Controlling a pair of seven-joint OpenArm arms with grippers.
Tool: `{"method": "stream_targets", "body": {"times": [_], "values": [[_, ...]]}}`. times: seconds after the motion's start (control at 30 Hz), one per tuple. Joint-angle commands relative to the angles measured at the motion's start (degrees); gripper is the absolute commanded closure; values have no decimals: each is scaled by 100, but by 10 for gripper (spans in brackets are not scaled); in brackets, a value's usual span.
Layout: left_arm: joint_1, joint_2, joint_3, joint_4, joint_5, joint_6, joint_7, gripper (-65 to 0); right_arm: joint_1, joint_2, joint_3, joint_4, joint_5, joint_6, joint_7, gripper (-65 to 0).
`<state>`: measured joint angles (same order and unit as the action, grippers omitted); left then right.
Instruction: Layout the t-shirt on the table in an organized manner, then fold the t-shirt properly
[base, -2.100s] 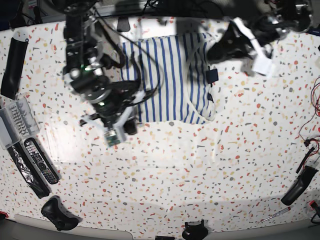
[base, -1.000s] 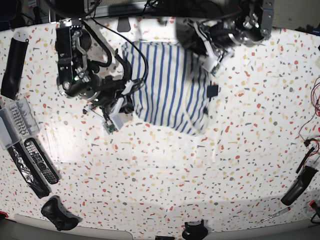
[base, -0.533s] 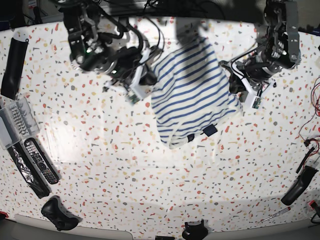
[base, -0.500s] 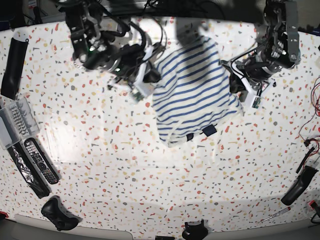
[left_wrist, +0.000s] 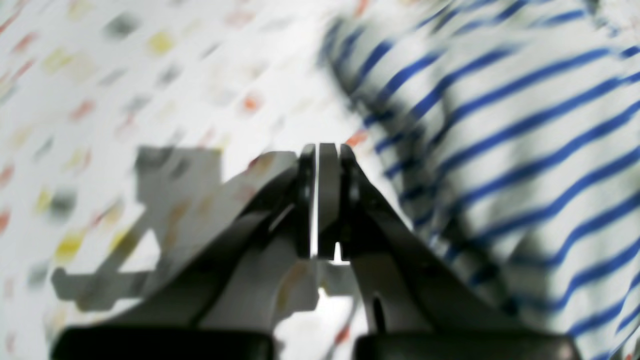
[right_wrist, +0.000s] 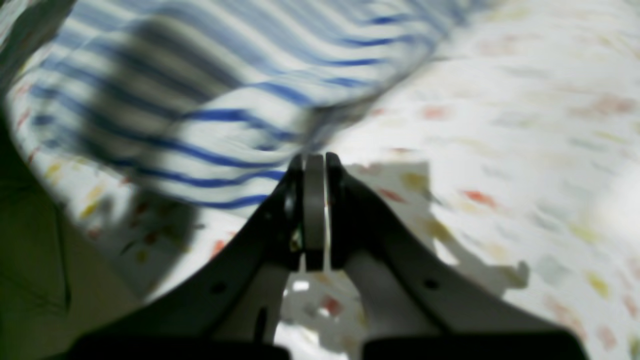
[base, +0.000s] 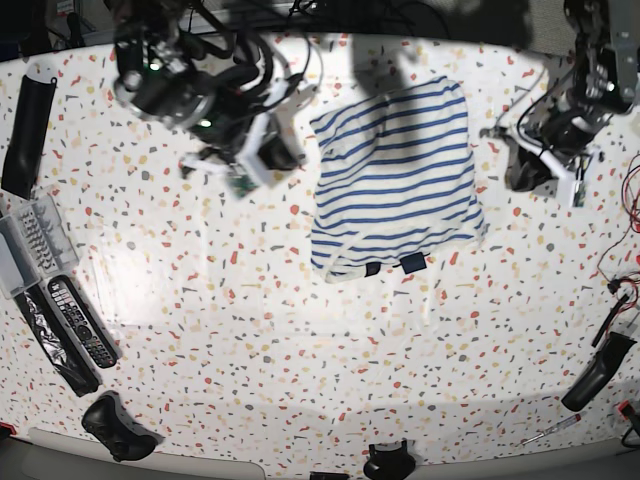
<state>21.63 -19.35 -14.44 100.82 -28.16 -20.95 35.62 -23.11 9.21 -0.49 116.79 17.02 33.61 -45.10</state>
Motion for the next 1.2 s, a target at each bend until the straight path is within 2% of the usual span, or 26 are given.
{"method": "stream_targets", "body": {"times": [0.0, 0.17, 0.37, 0.47, 0.57, 0.67, 0.83, 0.9, 0.97, 1.03, 1.17], "values": [[120, -35, -157, 232, -83, -24, -136, 0, -166, 15, 214, 160, 221, 46, 46, 0], [1189, -35, -868, 1001, -87, -24, -92, 0, -1204, 11, 1176, 573, 695, 46, -240, 0], [2623, -37, -1460, 1580, -90, -24, -33, 0, -2629, -155, 1805, 1174, 962, 46, -798, 0], [3152, -37, -1464, 1436, -337, -96, 114, 0, -3171, -337, 1919, 1152, 846, 68, -1115, 0], [3434, -33, -1414, 946, -542, -525, -22, 0, -3595, -459, 1917, 931, 485, 66, -1150, 0], [3379, -37, -1257, 76, -463, -562, -144, 0, -3790, -476, 1917, 463, 116, 57, -1130, 0], [2887, -37, -940, -1847, -339, -573, -557, 0, -3504, -326, 1917, -855, -37, 44, -866, 0], [2570, -39, -761, -2664, 181, -796, -933, 0, -3202, -149, 1917, -1530, -37, 44, -743, 0], [2234, -37, -564, -3451, 614, -933, -1329, 0, -2802, 72, 1917, -2347, -39, -11, -398, 0], [1910, -35, -358, -4192, 713, -931, -1652, 0, -2337, 297, 1917, -3272, -39, -210, -190, 0], [1344, 35, -11, -5508, 774, -929, -2363, 0, -1368, 702, 1908, -5353, -42, -208, 321, 0]]}}
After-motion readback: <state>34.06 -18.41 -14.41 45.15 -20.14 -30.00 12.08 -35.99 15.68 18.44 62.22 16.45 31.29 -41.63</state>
